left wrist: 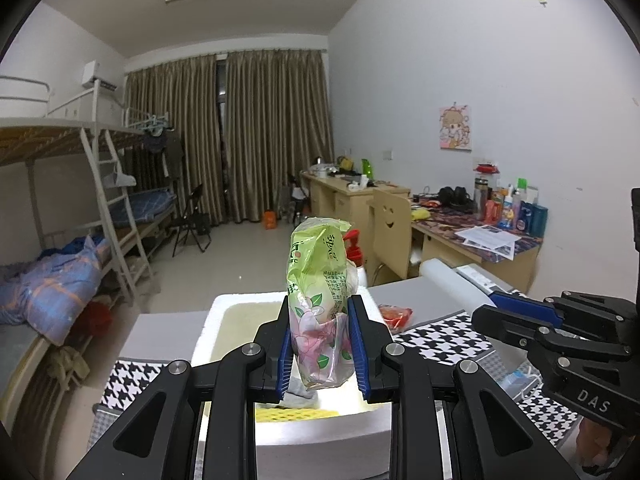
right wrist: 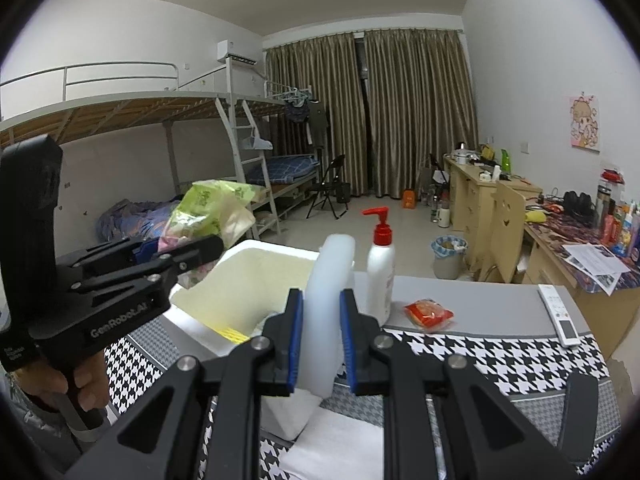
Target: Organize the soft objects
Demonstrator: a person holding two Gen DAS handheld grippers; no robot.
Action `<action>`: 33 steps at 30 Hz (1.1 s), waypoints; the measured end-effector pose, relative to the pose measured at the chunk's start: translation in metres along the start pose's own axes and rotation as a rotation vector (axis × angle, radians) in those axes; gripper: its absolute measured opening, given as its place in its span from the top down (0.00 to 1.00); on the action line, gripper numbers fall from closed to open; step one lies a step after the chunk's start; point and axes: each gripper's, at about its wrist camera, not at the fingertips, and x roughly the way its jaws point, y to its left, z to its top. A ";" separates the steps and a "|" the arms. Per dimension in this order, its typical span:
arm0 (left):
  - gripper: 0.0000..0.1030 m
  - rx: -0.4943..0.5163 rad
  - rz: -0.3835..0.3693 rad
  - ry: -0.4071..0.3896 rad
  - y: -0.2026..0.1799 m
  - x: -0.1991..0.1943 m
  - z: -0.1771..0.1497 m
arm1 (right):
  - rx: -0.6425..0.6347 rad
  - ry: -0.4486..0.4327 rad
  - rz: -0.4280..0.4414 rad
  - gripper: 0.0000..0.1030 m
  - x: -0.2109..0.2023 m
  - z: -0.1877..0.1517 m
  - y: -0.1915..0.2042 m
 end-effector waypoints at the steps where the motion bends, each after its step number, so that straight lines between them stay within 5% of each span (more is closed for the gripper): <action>1: 0.74 -0.004 0.010 0.007 0.002 0.003 0.000 | -0.002 0.002 0.004 0.79 0.001 0.001 0.001; 19: 0.70 -0.043 0.041 0.120 0.024 0.038 -0.008 | -0.025 0.038 0.014 0.79 0.020 0.005 0.006; 23: 0.39 -0.052 0.055 0.131 0.030 0.042 -0.012 | -0.025 0.048 0.008 0.79 0.023 0.005 0.008; 33: 0.01 -0.087 0.082 0.055 0.038 0.028 -0.010 | -0.038 0.060 0.007 0.79 0.030 0.008 0.015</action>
